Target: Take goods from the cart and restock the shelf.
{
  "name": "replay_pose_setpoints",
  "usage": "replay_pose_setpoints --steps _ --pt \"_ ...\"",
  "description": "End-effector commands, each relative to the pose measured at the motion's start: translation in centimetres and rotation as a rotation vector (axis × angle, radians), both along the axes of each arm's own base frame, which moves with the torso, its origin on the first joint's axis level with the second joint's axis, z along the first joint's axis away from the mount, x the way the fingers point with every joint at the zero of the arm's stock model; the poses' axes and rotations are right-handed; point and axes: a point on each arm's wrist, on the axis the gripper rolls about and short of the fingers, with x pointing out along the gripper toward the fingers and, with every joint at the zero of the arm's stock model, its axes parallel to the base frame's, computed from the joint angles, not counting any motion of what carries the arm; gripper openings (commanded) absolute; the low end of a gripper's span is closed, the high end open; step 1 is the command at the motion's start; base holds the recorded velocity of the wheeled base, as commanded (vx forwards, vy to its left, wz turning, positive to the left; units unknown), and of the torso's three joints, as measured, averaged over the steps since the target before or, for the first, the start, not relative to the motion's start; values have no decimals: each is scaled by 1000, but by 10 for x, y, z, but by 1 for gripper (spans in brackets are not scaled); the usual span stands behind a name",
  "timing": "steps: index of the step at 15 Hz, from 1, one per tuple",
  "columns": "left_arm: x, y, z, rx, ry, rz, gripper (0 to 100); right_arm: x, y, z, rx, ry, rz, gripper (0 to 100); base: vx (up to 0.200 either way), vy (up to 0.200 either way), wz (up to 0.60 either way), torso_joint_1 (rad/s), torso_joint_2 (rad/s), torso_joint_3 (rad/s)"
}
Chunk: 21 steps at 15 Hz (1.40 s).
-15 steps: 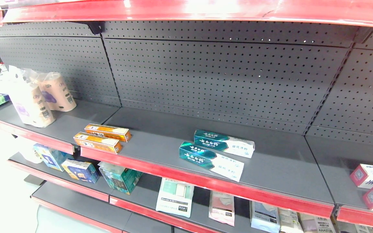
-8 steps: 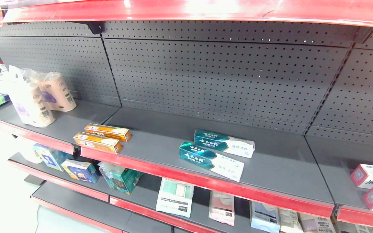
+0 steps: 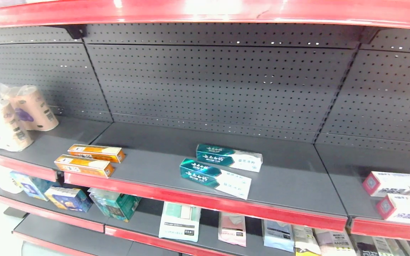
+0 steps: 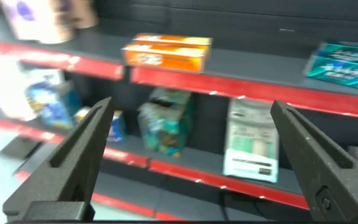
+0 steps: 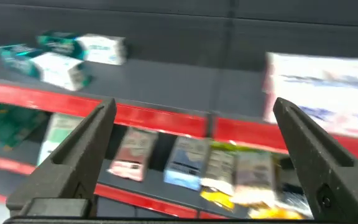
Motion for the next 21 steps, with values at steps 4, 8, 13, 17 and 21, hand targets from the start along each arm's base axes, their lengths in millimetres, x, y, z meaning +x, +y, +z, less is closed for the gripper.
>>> replay_pose_setpoints --steps 4,8,13,17,21 --pt "0 0 0 0 0 0 100 0 0 0 -2 1 0 100 0 0 -600 4 -2 2" --pt "0 0 0 13 0 -9 100 0 0 0 -3 1 0 100 0 0 0 0 0 0" --pt "60 -3 160 -242 55 -105 100 0 0 0 -3 1 0 100 0 0 0 0 0 0" --pt "161 10 141 -130 404 145 100 0 0 0 -3 1 0 100 0 0 0 0 0 0" --pt "209 12 104 -150 638 112 100 0 0 0 -3 1 0 100 0 0 0 0 0 0"
